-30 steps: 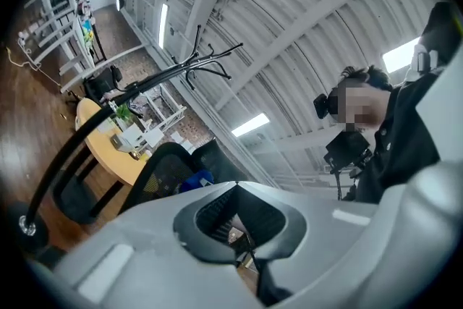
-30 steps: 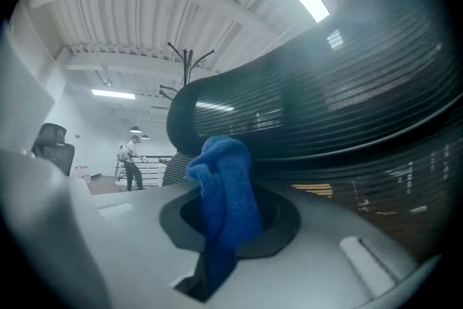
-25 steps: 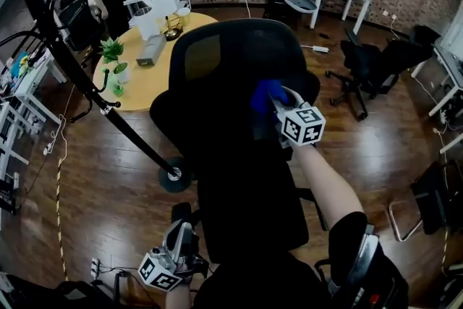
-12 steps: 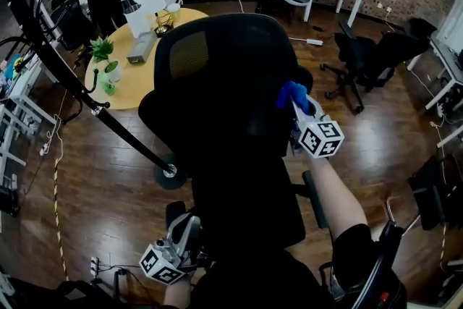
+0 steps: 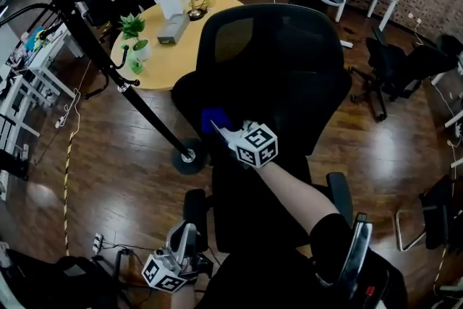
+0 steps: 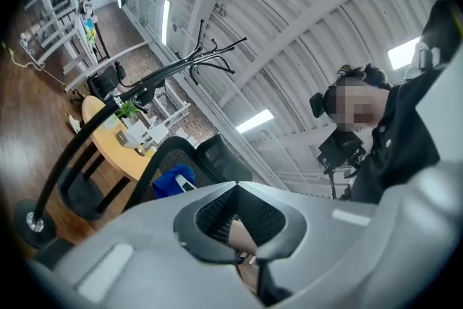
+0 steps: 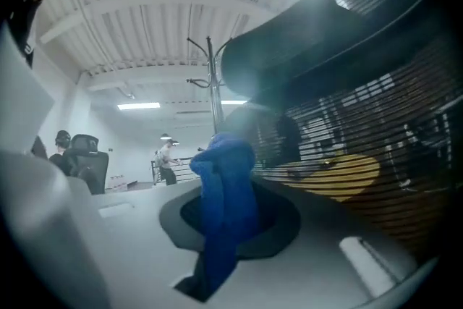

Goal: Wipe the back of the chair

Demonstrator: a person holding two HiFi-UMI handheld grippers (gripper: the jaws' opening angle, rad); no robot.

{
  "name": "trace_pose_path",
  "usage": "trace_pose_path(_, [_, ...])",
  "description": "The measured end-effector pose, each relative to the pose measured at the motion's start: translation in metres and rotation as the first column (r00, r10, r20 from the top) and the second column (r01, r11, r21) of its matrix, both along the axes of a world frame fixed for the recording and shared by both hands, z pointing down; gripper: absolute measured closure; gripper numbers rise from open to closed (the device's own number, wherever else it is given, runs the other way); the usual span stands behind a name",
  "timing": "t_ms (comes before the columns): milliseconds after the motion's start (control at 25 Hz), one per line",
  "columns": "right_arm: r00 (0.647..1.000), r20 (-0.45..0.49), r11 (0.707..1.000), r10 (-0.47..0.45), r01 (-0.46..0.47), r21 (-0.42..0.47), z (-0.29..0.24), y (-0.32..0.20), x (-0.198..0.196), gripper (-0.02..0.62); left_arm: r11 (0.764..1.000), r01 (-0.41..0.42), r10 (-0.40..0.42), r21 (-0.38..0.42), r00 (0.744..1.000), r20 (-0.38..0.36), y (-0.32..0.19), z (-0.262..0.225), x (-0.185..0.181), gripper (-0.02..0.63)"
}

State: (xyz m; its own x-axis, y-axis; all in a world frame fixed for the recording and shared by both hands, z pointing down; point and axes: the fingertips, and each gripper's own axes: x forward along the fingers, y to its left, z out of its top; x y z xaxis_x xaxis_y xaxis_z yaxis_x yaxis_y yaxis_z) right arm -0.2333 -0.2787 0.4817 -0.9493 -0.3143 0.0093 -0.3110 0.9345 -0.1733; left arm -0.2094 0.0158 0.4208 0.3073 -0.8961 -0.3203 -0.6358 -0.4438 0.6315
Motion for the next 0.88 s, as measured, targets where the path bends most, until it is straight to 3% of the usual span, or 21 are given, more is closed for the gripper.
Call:
trace_pose_path(200, [0.999, -0.020, 0.999, -0.031, 0.031, 0.010, 0.000, 0.001, -0.062, 0.556, 0.998, 0.064, -0.064, -0.022, 0.998, 0.012, 0.019, 0.001, -0.018, 0.617])
trace_pose_path(360, [1.000, -0.020, 1.000, -0.011, 0.012, 0.025, 0.003, -0.004, -0.057, 0.557, 0.998, 0.061, -0.061, -0.031, 0.998, 0.013, 0.018, 0.004, -0.024, 0.617])
trace_pose_path(520, [0.997, -0.014, 0.997, 0.078, -0.077, 0.016, 0.010, -0.027, 0.002, 0.557, 1.000, 0.003, -0.003, -0.023, 1.000, 0.009, 0.003, 0.005, -0.014, 0.617])
trace_pose_path(680, [0.979, -0.011, 0.979, 0.205, -0.204, 0.026, 0.012, -0.057, 0.093, 0.557, 0.996, -0.087, 0.088, -0.022, 0.996, 0.002, -0.017, 0.007, 0.006, 0.617])
trace_pose_path(800, [0.941, 0.017, 0.940, 0.339, -0.340, 0.030, 0.007, -0.082, 0.172, 0.557, 0.987, -0.160, 0.160, -0.021, 0.987, -0.003, -0.033, 0.007, 0.024, 0.617])
trace_pose_path(880, [0.896, 0.026, 0.895, 0.444, -0.445, 0.022, 0.007, -0.097, 0.230, 0.557, 0.979, -0.203, 0.203, -0.018, 0.979, -0.003, -0.041, 0.006, 0.037, 0.617])
